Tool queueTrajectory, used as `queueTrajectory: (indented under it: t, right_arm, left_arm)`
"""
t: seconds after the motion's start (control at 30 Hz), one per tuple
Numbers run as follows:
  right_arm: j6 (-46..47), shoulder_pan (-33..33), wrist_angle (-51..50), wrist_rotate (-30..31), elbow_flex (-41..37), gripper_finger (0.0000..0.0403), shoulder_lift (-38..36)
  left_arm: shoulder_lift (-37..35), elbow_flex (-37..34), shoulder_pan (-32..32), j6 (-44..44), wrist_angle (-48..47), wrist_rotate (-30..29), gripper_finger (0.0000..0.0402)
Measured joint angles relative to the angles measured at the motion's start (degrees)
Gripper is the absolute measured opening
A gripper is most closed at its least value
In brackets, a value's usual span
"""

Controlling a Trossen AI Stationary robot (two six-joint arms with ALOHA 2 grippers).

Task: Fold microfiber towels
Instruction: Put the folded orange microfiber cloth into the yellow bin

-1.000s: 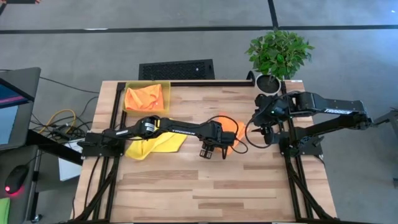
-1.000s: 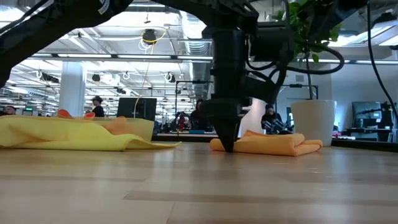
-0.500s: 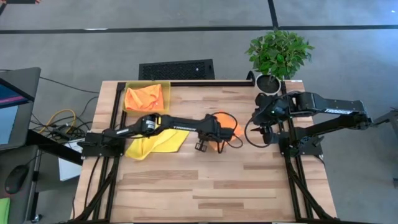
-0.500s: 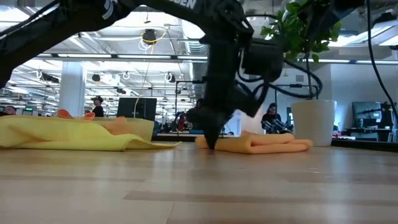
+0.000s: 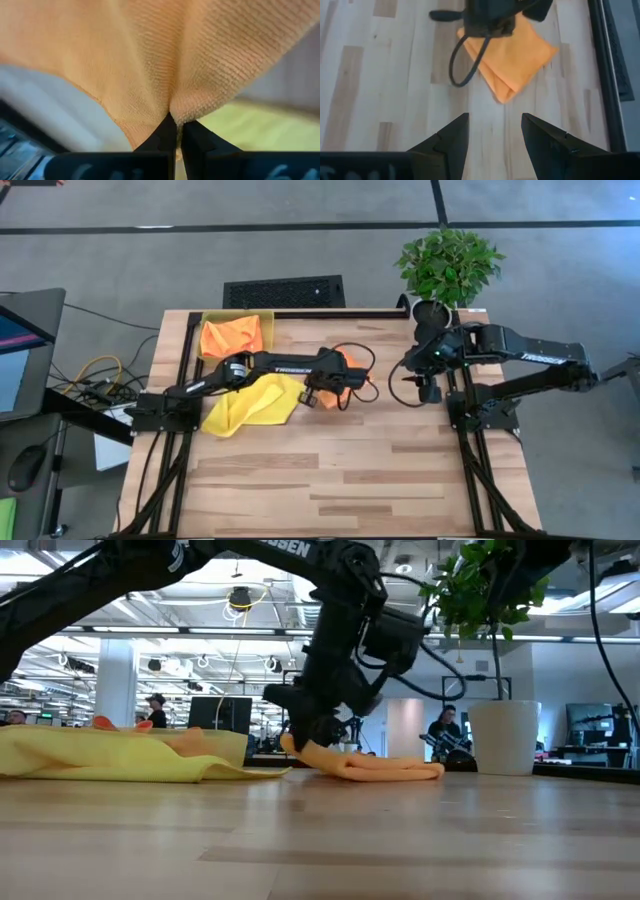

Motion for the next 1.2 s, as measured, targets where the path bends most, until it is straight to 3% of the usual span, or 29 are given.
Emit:
queueTrajectory:
  t: [0.33, 0.57, 0.93, 1.2]
  right_arm:
    - [-5.75, -5.27, 0.07, -0.02, 0.0, 0.0205, 0.0]
    - [-5.72, -10.13, 2.4, -0.01, 0.02, 0.0205, 0.01]
    - [-6.76, -14.52, 7.69, -0.02, 0.0, 0.0205, 0.0]
    - [-7.57, -16.25, 8.62, -0.04, 0.01, 0.0205, 0.0]
  left_arm:
    - [-3.04, 0.05, 6.1, 4.65, -2.37, -2.04, 0.0]
    - [-8.98, 0.07, 8.94, 3.34, -2.33, 2.7, 0.0]
    - [-11.9, 0.0, 11.29, 6.87, -2.29, 3.3, 0.0]
    - [-15.83, -10.1, 14.48, 5.71, -2.39, 4.25, 0.0]
